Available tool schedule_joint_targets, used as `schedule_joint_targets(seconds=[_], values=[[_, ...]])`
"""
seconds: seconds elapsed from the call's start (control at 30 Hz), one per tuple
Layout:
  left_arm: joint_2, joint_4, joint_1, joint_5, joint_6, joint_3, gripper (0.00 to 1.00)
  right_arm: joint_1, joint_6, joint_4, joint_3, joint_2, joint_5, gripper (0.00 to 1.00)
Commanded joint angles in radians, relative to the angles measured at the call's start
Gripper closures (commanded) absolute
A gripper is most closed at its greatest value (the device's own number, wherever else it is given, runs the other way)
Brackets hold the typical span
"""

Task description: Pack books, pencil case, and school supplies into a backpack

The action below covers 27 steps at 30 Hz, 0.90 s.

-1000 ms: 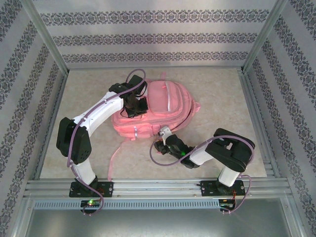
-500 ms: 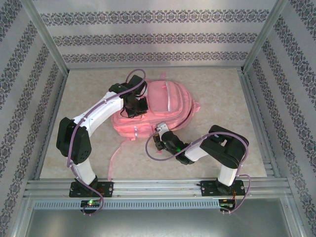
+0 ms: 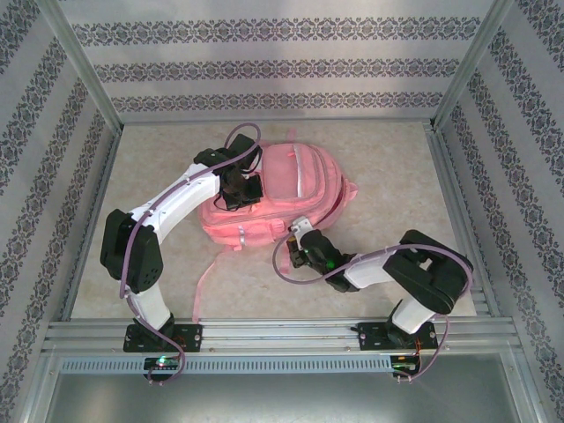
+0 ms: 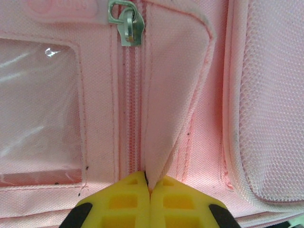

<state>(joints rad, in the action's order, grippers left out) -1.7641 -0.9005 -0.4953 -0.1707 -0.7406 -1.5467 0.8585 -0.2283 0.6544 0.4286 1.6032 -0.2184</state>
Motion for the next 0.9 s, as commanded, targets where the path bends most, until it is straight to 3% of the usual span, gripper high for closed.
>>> schedule_joint_targets(seconds=[0.0, 0.27, 0.5, 0.7, 0.87], values=[[0.016, -0.040, 0.027, 0.118, 0.051, -0.024, 1.00, -0.028, 0.025, -0.090, -0.011, -0.042, -0.016, 1.00], [0.009, -0.056, 0.015, 0.170, 0.123, -0.039, 1.00, -0.092, -0.033, -0.231, -0.014, -0.163, -0.065, 1.00], [-0.026, -0.068, -0.038, 0.277, 0.247, -0.090, 1.00, -0.102, -0.042, -0.439, 0.044, -0.239, 0.045, 1.00], [-0.129, -0.099, -0.094, 0.376, 0.348, -0.245, 1.00, -0.030, -0.073, -0.551, 0.083, -0.244, 0.128, 1.00], [-0.178, -0.094, -0.111, 0.387, 0.399, -0.334, 1.00, 0.045, -0.123, -0.552, 0.127, -0.181, 0.191, 1.00]])
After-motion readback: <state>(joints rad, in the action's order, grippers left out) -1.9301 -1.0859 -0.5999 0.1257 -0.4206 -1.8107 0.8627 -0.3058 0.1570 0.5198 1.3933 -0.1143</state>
